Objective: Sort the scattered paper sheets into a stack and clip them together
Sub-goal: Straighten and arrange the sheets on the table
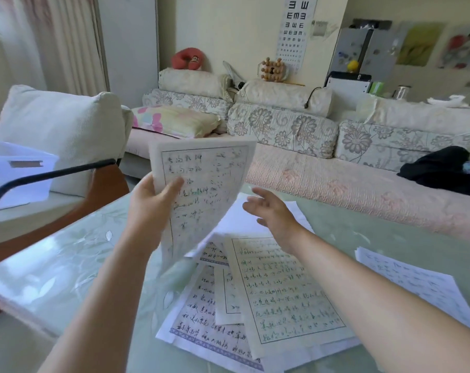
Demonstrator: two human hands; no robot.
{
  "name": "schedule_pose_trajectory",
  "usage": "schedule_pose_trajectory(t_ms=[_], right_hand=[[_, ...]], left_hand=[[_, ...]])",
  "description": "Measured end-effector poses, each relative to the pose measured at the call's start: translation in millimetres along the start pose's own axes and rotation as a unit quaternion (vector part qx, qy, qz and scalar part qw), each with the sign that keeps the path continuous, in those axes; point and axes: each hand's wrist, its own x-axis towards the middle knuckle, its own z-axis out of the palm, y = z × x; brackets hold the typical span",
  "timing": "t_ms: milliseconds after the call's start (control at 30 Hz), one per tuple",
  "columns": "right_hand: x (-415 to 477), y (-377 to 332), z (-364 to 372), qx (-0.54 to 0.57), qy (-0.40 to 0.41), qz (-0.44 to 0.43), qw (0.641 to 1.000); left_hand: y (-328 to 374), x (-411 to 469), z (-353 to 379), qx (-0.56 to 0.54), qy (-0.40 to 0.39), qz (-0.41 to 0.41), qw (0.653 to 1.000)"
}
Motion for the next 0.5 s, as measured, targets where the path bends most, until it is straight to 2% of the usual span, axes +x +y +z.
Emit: schedule_pose_trajectory(t_ms=[100,200,333,400,500], right_hand=[[-15.7,-11.6,-11.9,-0.002,-0.037,0.011,0.999],[-30.5,-10.1,-30.3,-0.023,-0.034,0.051,0.998],[-49.8,6.2,-56.0,-0.054,-0.007,0.147,0.988],[-50.7,27.9,-70.4,-0.060,0.003,0.192,0.980],[-65.6,37.6,-73.5,-0.116,0.015,0.229,0.966]], left_hand=[[-8.2,-3.1,3.4,-0.119,-0.020,-0.136,0.983],[-33.9,-1.6,15.5,-0.130,-0.033,-0.258,0.957],[-67.8,-7.2,44.8,-0.125,-0.036,-0.338,0.932],[-81.3,-16.7,58.1,-0.039,-0.029,-0.369,0.928],[-97.3,-28.6,66.7,0.251,-0.016,-0.284,0.925]])
